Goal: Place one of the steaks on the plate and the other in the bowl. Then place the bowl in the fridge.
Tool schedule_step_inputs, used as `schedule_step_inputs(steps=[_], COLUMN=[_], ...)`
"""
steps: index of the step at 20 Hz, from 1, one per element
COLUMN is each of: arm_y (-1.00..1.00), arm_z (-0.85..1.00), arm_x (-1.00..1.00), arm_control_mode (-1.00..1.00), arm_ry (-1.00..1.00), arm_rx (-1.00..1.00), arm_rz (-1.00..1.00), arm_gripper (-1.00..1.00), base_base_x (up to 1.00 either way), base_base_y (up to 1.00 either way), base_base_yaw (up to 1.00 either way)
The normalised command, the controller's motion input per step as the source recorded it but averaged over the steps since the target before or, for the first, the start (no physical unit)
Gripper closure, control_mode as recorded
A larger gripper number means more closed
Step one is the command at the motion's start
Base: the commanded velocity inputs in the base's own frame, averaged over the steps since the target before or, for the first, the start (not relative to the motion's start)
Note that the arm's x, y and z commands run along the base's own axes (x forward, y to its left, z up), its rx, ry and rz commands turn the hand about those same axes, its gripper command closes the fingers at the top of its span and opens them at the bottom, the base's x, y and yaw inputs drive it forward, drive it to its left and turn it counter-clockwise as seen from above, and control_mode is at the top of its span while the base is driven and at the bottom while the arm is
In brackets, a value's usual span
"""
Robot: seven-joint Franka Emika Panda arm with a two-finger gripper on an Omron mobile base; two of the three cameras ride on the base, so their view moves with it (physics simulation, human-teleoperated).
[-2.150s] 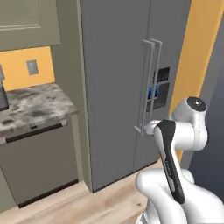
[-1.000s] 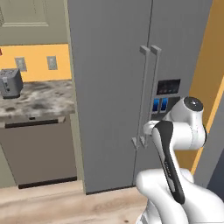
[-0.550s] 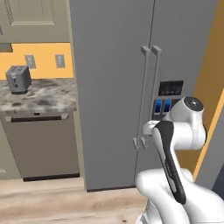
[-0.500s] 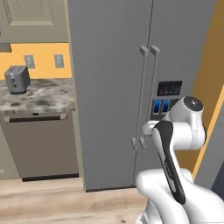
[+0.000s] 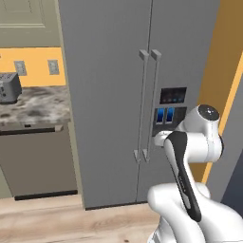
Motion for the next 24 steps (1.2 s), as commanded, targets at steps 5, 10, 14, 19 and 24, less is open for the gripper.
schedule_step_inputs(steps=[5, 10, 14, 19, 24], arm_y=[0.0, 0.02, 0.15, 0.13, -0.1], arm_z=[-0.02, 0.0, 0.0, 0.0, 0.0], arm_x=[0.08, 0.87, 0.91, 0.89, 0.64], arm_control_mode=[-1.0, -1.0, -1.0, -1.0, -1.0], arm_ry=[0.0, -0.07, -0.31, -0.2, -0.02], arm_rx=[0.0, 0.0, 0.0, 0.0, 0.0], arm_rz=[0.0, 0.0, 0.0, -0.1, -0.09], arm_gripper=[-1.0, -1.0, -1.0, -1.0, -1.0], base_base_x=[-0.1, 0.0, 0.0, 0.0, 0.0], base_base_y=[0.0, 0.0, 0.0, 0.0, 0.0], base_base_yaw=[0.0, 0.0, 0.0, 0.0, 0.0])
